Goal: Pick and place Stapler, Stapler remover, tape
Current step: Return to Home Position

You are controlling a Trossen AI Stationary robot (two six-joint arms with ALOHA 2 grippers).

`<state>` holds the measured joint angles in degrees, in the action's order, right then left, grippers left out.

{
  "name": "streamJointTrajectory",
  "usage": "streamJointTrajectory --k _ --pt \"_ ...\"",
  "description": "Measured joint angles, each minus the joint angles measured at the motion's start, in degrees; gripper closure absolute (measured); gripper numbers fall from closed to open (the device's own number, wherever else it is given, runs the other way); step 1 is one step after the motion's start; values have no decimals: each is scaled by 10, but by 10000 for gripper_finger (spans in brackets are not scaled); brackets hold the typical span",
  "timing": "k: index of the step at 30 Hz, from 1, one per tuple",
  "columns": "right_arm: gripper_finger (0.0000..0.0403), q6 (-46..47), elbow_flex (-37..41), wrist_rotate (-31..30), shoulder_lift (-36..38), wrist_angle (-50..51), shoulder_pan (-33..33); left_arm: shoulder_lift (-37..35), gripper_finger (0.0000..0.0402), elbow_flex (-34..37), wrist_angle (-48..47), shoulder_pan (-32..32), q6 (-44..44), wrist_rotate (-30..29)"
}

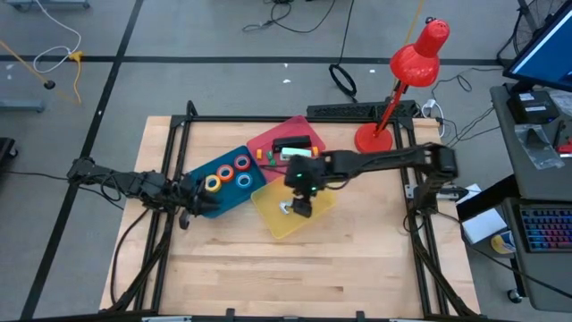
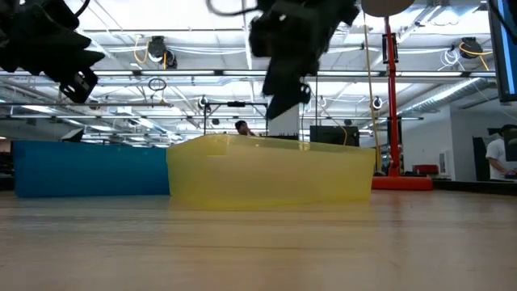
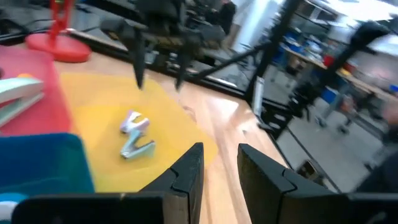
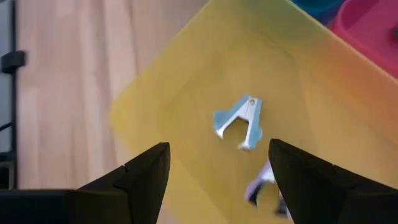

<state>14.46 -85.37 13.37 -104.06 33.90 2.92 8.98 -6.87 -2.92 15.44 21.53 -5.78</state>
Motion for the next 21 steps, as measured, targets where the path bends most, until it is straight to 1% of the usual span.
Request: streamJointTrajectory --k 3,6,8,9,14,17,21 --pt "140 -17 44 -5 63 -4 0 0 304 0 1 0 -24 32" --pt "140 -8 122 -44 143 -10 0 0 304 0 -10 0 -32 46" --pt "140 7 187 -73 204 -29 0 0 304 0 -20 0 -31 45" --pt "140 14 221 -78 238 -36 0 0 304 0 -24 0 -31 43" --pt "136 22 370 -82 414 -120 0 0 304 0 -29 0 -46 33" --pt "136 36 444 -86 515 -156 0 -1 304 0 -29 0 -53 20" --pt "139 65 516 -90 641 -161 6 -1 304 0 -21 0 -54 12"
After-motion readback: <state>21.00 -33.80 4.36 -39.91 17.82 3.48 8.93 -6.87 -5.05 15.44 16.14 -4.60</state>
